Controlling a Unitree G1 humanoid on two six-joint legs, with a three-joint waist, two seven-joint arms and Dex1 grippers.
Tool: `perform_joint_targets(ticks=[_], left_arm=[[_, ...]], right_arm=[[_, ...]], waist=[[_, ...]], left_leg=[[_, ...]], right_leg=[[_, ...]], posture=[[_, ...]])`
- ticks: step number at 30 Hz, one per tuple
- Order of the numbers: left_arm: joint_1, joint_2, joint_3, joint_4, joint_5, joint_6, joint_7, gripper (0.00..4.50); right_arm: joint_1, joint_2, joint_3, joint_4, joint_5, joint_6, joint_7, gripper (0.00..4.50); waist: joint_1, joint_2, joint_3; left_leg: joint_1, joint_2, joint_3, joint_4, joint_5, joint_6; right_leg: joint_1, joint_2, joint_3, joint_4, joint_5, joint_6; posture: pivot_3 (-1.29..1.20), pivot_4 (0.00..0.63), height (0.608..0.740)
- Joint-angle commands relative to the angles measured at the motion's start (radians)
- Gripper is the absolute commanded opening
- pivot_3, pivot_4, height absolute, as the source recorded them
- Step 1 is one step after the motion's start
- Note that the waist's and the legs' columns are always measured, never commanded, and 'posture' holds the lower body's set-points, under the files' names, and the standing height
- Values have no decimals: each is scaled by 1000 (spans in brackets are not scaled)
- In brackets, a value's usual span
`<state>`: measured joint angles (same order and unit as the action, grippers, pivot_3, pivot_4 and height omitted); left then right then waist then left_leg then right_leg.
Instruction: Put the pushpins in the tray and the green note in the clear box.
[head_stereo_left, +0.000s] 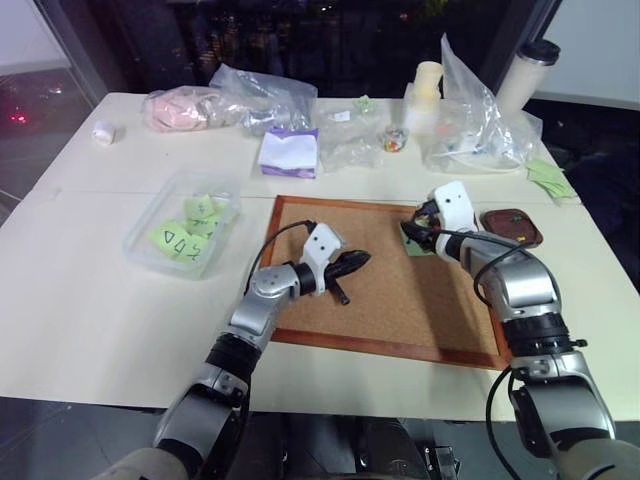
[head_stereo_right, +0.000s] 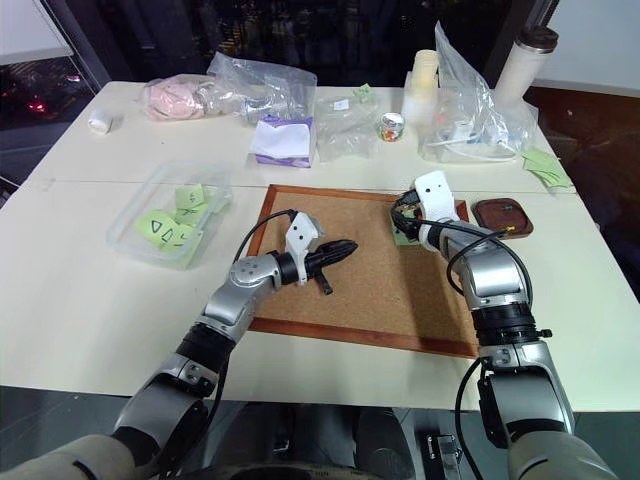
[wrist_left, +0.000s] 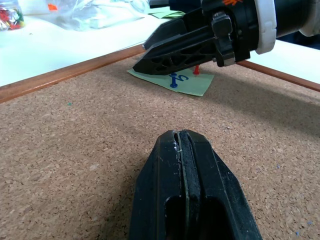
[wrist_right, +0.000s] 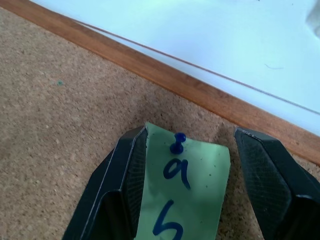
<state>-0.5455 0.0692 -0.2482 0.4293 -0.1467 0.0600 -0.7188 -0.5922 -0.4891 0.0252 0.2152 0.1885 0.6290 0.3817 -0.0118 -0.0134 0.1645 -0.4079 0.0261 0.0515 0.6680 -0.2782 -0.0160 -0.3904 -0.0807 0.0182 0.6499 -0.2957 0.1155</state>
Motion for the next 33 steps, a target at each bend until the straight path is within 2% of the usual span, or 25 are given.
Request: perform_joint_targets(ticks=[1, 10, 11, 12, 16, 25, 33], left_arm=[[20, 2, 6, 32, 20, 12, 15, 0], [16, -3, 11, 39, 24, 11, 17, 0], [14, -4, 12, 42, 25, 11, 18, 0], [13, -4, 13, 45, 26, 11, 19, 0], [19, -6, 10, 49, 30, 9, 20, 0], [33, -12, -7, 88, 40, 32, 12, 0], [14, -15, -10, 195, 67, 1, 11, 0]], right_arm=[[-32, 2, -8, 15, -21, -42, 15, 2794], [-33, 6, -12, 35, -41, -58, 46, 2794], [-34, 7, -13, 37, -42, -58, 48, 2259], [-32, 8, -12, 36, -43, -58, 50, 1984], [-21, 11, -9, 22, -49, -57, 58, 52], [-3, 12, -62, -96, -7, 9, 59, 52], [26, -19, -238, -339, 53, 167, -32, 52]], waist=[[0, 0, 0], [0, 0, 0], [0, 0, 0], [0, 0, 0], [0, 0, 0], [2, 1, -1], [6, 6, -9]], left_leg=[[0, 0, 0, 0, 0, 0], [0, 0, 0, 0, 0, 0], [0, 0, 0, 0, 0, 0], [0, 0, 0, 0, 0, 0], [0, 0, 0, 0, 0, 0], [0, 0, 0, 0, 0, 0], [2, 0, -1, 0, 0, 0]], right_leg=[[0, 0, 0, 0, 0, 0], [0, 0, 0, 0, 0, 0], [0, 0, 0, 0, 0, 0], [0, 0, 0, 0, 0, 0], [0, 0, 0, 0, 0, 0], [0, 0, 0, 0, 0, 0], [3, 0, -1, -1, 0, 0]], posture=[[0, 150, 740], [0, 150, 740], [0, 150, 740], [0, 150, 740], [0, 150, 740], [0, 150, 740], [0, 150, 740]])
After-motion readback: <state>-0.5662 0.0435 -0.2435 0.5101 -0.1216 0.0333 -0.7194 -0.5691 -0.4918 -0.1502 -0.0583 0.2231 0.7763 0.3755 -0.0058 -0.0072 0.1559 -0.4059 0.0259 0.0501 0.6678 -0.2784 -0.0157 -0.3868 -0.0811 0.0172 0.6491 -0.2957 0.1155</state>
